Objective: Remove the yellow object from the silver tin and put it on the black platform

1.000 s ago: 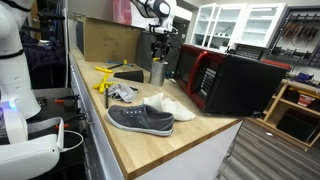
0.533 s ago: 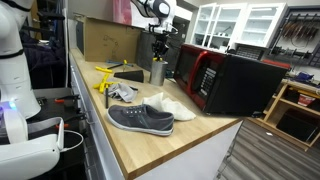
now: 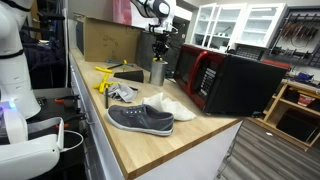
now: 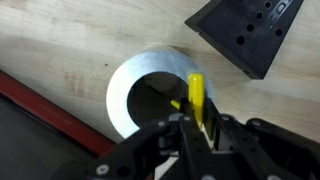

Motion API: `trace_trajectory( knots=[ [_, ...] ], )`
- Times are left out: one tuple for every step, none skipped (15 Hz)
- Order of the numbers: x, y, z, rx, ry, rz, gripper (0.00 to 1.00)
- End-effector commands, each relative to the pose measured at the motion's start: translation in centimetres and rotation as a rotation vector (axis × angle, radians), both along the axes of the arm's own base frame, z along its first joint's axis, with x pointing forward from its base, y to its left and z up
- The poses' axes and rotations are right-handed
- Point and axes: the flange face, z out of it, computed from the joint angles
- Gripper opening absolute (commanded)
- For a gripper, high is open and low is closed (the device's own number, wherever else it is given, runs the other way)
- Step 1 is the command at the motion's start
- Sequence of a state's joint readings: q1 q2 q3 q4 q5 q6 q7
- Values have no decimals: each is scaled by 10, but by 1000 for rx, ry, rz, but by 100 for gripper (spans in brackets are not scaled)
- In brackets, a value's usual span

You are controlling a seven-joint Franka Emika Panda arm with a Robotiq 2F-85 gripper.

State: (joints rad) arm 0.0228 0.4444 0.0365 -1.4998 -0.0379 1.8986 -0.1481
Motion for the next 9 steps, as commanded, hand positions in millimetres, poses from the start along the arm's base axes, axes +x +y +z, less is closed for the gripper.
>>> trace_trajectory(
  knots=[
    [-20, 10, 23, -27, -28, 1, 4],
    [-24, 13, 29, -39, -25, 7, 4],
    [-29, 16, 36, -55, -25, 12, 4],
    [-35, 20, 43, -68, -28, 22, 4],
    [-41, 23, 51, -85, -30, 26, 4],
    [-47, 27, 58, -98, -27, 31, 4],
    [-53, 32, 65, -115, -24, 37, 4],
    [-58, 37, 73, -121, -17, 48, 4],
    [-65, 42, 80, -135, -16, 54, 4]
  ],
)
